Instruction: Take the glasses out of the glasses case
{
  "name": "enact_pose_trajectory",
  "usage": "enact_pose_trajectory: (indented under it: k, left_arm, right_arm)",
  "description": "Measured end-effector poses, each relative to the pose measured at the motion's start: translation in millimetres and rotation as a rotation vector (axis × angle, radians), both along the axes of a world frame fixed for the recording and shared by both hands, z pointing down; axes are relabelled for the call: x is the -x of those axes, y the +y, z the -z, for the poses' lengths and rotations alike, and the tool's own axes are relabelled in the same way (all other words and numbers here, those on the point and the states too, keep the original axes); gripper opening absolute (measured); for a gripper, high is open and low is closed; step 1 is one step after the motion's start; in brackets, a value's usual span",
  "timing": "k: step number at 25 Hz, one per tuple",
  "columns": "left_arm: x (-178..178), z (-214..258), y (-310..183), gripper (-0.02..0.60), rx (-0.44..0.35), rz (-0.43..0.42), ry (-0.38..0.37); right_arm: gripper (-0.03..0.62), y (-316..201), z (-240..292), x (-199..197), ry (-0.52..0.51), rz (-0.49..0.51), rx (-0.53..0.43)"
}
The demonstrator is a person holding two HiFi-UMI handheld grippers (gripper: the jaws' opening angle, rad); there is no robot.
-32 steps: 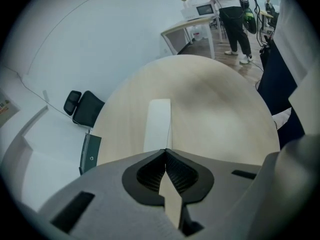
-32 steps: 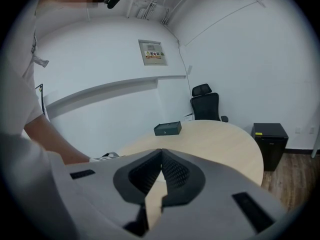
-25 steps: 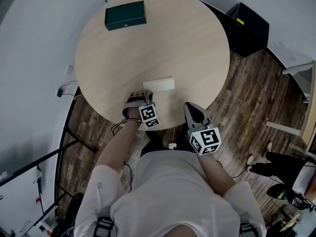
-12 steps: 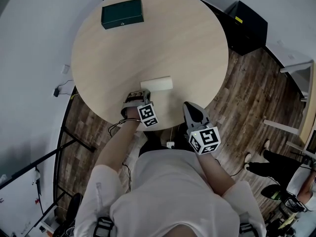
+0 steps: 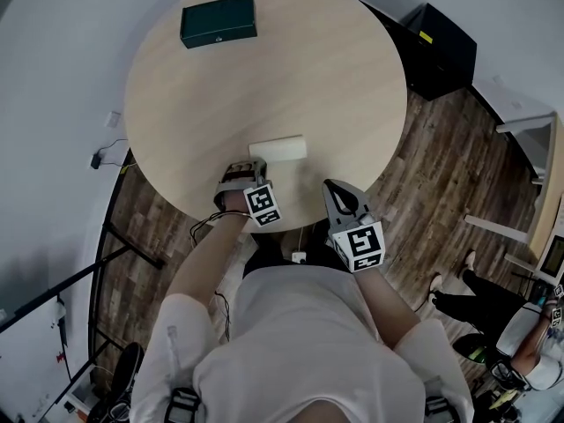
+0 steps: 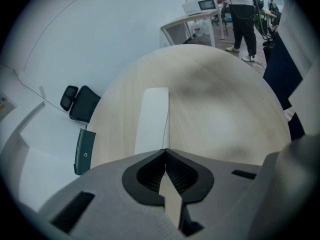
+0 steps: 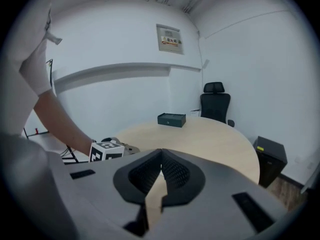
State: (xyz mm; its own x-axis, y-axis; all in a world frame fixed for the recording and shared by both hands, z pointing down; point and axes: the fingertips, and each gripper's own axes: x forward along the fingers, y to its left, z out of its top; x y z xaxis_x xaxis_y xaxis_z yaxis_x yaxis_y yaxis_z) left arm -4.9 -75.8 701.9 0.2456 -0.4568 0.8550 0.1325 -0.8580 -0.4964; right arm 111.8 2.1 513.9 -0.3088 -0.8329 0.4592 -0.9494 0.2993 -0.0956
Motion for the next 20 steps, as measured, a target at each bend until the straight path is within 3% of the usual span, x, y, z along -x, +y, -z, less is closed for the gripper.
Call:
enact_pose_trajectory:
  k: [3, 7, 13, 20]
  left_arm:
    - [-0.4, 0.3, 0.1, 0.009, -0.001, 0.000, -0.003]
    - [-0.8, 0.2, 0.7, 0.009, 0.000, -0.001, 0.001]
    - [-1.5, -0.6, 1.5, 0.009, -0.005, -0.023, -0.010]
    - [-1.1, -0.6, 1.8, 0.009, -0.008, -0.024, -0.011]
  right_arm:
    - [0.012, -3.7, -3.7, 7.4, 0.152, 0.106, 0.000]
    - [0.012, -4.6, -20.8, 22.2, 0.442, 0.323, 0.020]
    - [0.012, -6.8, -50.3, 40.2, 0.743, 0.601, 0.040]
    - [0.012, -3.7, -85.4, 58.5, 0.916, 0.813, 0.083]
